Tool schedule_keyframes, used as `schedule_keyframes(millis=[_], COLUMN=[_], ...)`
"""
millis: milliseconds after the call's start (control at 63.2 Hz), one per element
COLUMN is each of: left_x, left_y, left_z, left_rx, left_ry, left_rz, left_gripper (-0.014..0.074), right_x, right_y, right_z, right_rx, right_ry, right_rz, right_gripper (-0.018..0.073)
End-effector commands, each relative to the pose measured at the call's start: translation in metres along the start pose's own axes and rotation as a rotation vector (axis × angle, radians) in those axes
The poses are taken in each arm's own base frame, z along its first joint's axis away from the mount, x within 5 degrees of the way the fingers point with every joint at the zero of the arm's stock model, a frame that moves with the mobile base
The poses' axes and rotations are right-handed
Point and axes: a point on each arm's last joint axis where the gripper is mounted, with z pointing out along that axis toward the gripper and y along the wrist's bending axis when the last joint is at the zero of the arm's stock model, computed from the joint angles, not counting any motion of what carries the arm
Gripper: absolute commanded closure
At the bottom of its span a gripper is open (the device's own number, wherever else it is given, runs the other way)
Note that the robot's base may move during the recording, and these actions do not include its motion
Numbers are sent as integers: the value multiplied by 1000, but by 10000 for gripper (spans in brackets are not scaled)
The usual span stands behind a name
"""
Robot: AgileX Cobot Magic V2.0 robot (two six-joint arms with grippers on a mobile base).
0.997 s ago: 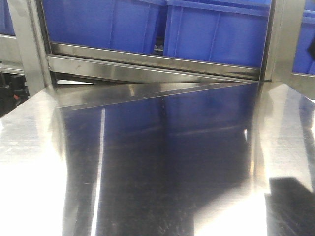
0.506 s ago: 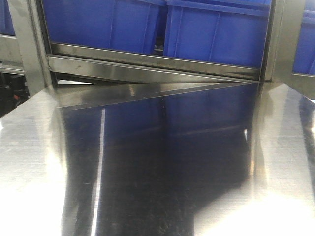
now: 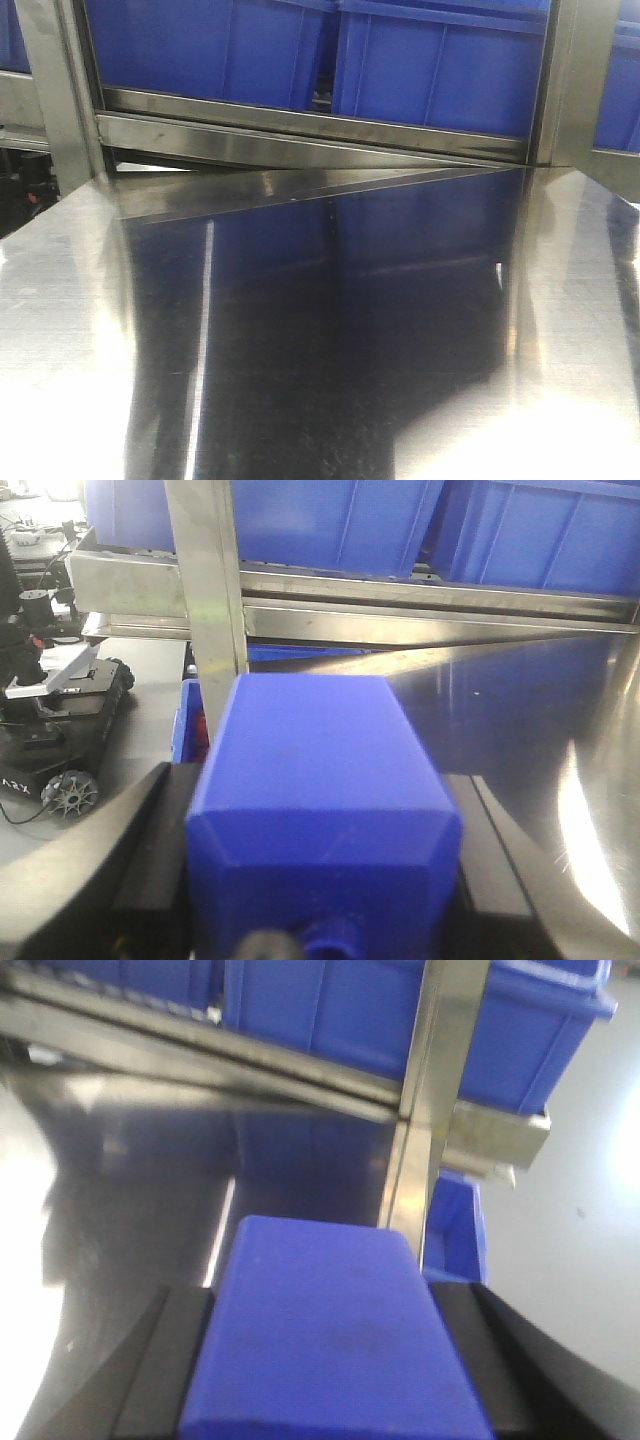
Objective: Pick and sort blue part to right shelf
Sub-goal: 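Lift the blue part with the right gripper, holding both parts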
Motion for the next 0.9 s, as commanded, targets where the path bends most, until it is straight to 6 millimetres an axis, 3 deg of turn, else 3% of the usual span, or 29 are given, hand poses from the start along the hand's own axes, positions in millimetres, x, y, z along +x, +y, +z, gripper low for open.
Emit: schedule_keyframes(millis=[0, 269, 886], left_x=[-15, -15, -15], left_y=[-1, -1, -1], left_z=[-3, -3, -3], left_rx=[7, 7, 7], left_ry=[-101, -101, -101], left_rz=[-7, -7, -7], left_gripper=[241, 241, 241], right_x=[-21, -37, -36], right_y=[0, 2, 2], right_z=[-10, -18, -18], right_rx=[-8, -35, -34], right_ry=[-189, -396, -388], right_rz=[-24, -24, -24], right_gripper=[273, 273, 273])
